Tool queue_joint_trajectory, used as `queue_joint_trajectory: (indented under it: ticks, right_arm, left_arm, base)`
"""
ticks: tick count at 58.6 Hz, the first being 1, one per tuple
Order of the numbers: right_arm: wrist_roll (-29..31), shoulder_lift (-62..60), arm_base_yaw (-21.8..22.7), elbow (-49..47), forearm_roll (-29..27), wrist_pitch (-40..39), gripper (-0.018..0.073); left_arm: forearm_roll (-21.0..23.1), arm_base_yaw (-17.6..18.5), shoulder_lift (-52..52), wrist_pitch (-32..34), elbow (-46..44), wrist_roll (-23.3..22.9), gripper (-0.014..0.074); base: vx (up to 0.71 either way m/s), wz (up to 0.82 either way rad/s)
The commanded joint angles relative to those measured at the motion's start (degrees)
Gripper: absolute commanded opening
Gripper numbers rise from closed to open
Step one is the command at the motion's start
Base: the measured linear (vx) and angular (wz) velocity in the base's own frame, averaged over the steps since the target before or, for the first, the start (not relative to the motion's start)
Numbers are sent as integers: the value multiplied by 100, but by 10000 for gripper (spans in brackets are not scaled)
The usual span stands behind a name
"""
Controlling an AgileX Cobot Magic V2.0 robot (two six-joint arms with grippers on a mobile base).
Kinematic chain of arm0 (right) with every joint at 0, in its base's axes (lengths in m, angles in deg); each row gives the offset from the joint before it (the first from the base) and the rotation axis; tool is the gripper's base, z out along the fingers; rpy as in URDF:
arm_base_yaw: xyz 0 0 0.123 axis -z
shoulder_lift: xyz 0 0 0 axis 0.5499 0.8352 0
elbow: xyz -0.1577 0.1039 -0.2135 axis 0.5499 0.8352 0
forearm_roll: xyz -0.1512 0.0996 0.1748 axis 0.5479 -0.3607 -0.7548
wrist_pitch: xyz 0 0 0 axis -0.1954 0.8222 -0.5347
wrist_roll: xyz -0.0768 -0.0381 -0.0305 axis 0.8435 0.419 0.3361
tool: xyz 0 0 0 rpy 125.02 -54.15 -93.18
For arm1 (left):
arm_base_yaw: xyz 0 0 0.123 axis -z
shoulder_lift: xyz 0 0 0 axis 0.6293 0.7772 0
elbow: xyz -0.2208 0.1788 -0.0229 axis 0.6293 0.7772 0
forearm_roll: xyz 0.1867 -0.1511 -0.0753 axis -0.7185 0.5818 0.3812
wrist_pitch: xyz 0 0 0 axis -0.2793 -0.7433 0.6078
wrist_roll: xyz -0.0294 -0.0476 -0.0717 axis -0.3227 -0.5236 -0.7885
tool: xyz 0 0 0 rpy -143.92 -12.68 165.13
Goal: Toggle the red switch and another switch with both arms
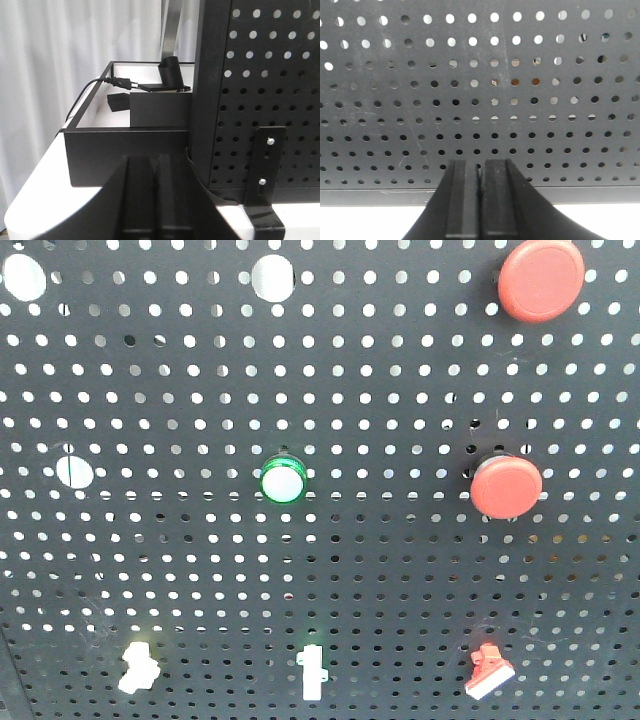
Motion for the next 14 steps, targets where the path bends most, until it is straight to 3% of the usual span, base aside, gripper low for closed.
queue_joint_trajectory:
  ticks: [1,14]
  right_arm:
    - [52,-66,35,29,56,-470,-6]
    - [52,-66,35,29,56,-470,-6]
  left_arm:
    - [19,-4,-102,476,114,-47,3]
    - [19,-4,-102,476,114,-47,3]
  base:
    - [0,0]
    - [0,0]
